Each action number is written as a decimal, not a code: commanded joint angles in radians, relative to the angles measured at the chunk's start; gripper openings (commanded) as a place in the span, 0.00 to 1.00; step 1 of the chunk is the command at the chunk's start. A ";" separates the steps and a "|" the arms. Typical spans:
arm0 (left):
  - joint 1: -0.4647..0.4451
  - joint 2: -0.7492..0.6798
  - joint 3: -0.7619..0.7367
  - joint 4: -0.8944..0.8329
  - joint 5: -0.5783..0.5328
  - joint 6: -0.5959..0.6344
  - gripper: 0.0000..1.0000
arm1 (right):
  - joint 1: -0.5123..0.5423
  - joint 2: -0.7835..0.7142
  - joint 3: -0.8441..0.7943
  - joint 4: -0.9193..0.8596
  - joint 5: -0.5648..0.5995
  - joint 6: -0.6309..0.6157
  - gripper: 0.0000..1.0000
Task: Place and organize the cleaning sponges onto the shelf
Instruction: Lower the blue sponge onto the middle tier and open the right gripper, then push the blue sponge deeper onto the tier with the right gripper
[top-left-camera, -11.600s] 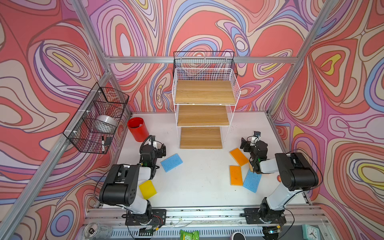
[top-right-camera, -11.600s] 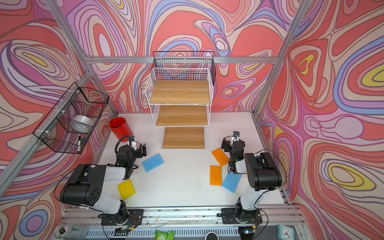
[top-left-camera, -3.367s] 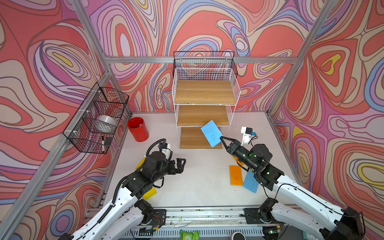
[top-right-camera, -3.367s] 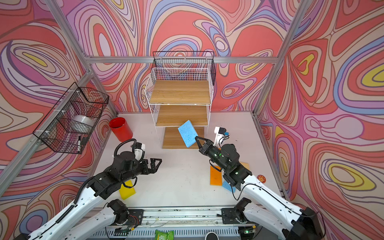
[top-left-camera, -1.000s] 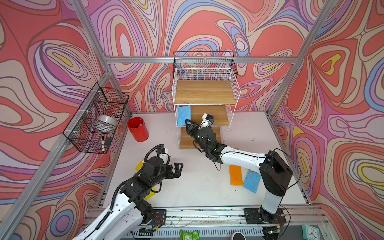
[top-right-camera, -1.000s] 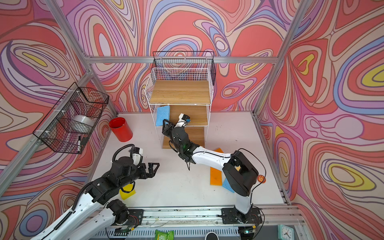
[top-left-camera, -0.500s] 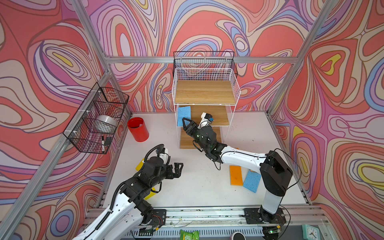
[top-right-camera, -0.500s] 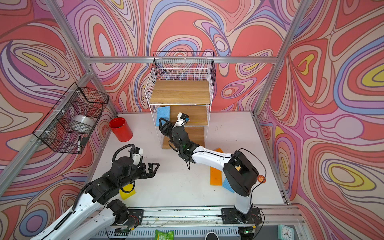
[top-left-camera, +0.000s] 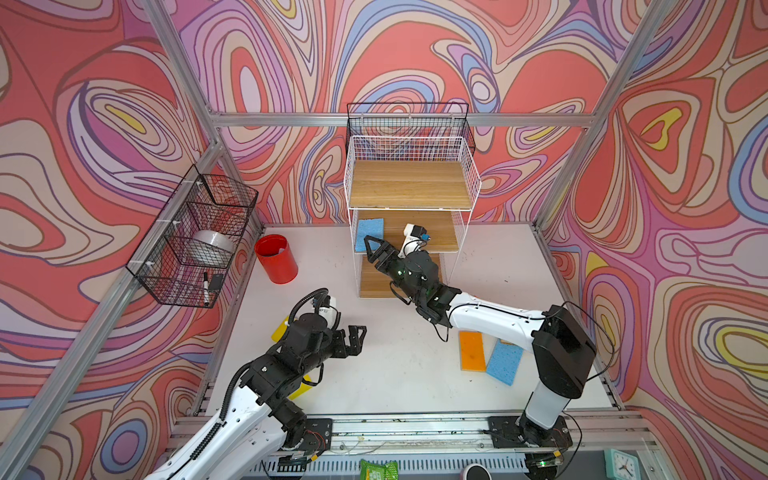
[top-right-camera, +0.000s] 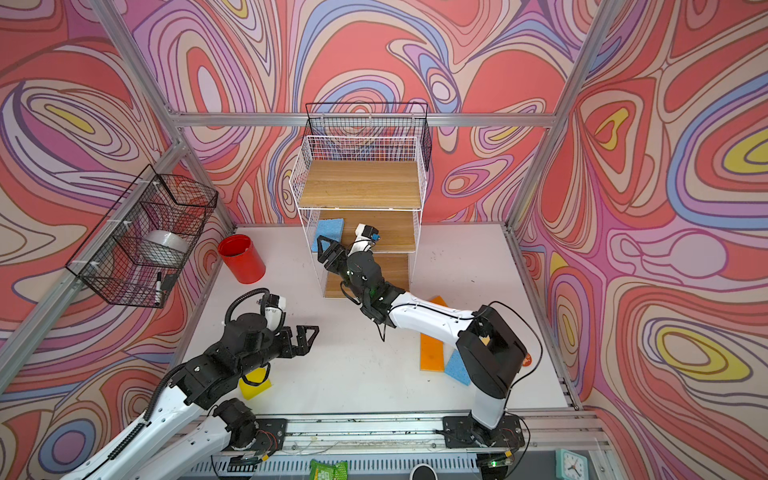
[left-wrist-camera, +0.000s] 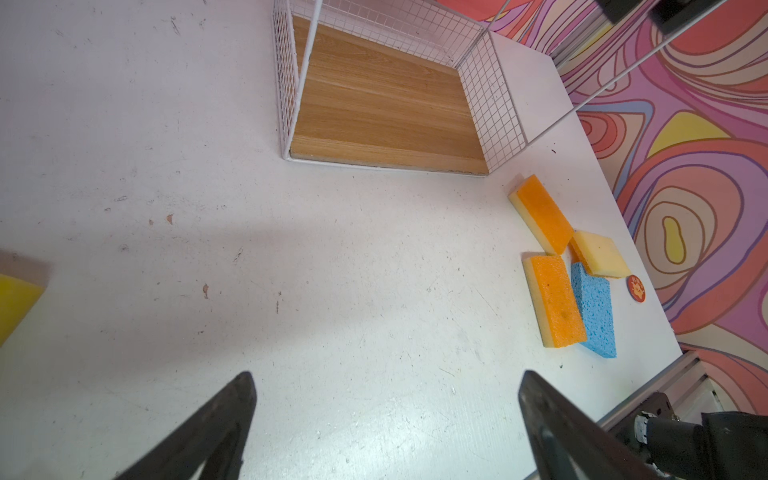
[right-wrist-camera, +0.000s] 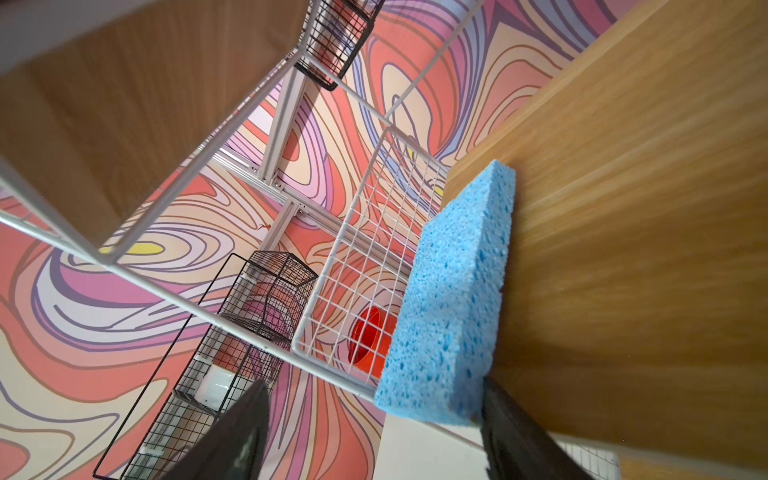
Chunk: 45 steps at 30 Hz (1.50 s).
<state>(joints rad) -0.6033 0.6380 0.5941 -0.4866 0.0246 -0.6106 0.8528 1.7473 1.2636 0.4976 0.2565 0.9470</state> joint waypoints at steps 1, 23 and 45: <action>-0.003 0.005 0.022 -0.014 -0.018 -0.010 1.00 | -0.001 -0.041 -0.020 -0.034 -0.035 -0.028 0.81; -0.003 0.085 0.127 -0.002 -0.060 0.012 1.00 | -0.025 -0.190 -0.081 -0.288 -0.202 -0.118 0.84; -0.002 0.037 0.118 -0.058 -0.155 0.058 1.00 | -0.135 -0.083 0.124 -0.497 -0.486 -0.641 0.78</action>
<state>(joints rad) -0.6033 0.6819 0.7052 -0.5133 -0.1070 -0.5682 0.7162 1.6409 1.3716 0.0105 -0.2039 0.4030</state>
